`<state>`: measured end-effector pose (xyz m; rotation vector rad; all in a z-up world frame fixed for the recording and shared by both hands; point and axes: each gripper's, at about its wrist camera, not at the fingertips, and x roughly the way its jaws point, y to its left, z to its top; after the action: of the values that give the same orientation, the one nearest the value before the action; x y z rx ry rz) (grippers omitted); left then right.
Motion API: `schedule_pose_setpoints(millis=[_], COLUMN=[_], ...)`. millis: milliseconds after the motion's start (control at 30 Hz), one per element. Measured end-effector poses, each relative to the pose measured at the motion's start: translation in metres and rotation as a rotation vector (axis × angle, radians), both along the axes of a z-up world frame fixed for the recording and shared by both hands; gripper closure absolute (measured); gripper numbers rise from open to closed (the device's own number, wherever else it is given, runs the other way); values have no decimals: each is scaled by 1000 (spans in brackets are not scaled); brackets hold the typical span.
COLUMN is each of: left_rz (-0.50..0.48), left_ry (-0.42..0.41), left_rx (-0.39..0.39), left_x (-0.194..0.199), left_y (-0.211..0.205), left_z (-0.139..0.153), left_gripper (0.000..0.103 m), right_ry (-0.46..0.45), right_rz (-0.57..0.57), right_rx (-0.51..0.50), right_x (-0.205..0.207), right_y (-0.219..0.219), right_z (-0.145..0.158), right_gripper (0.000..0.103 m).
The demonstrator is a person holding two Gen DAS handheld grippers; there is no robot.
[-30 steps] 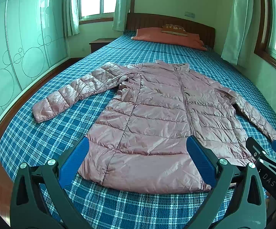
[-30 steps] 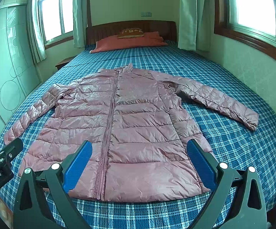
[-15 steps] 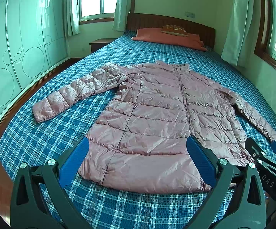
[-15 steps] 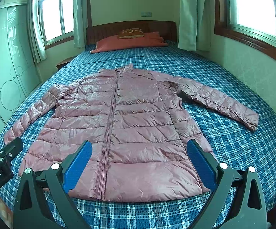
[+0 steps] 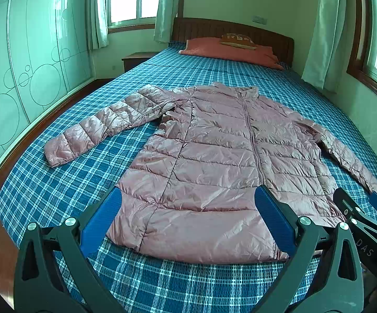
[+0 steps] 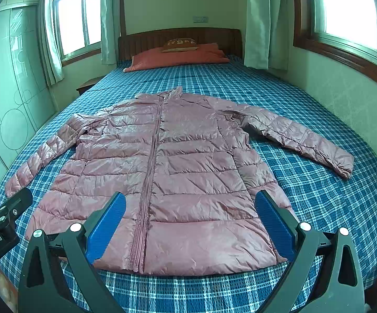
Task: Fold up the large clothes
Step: 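Grasp the sleeve cuff with the right gripper and lift it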
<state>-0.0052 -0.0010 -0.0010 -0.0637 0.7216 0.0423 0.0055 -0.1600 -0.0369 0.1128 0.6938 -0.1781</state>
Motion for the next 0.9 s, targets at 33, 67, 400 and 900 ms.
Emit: schedule_pose_setpoints(millis=[33,67,400,900], left_rz=[1,1,75,348], left_ry=[0,0,71,188], left_rx=[1,1,-40,-50], left_x=[0,1,33,135], left_y=[0,0,22,96], left_z=[0,-1,-30,-97], left_gripper=[2,2,2,2], right_ry=[0,1,50,-25], right_rz=[0,0,-41,-439], right_rx=[-1,0,85,417], right_x=[0,0,17,59], right_y=[-1,-1,-30,-242], right_z=[0,0,-25,-84], right_gripper=[5,5,5,49])
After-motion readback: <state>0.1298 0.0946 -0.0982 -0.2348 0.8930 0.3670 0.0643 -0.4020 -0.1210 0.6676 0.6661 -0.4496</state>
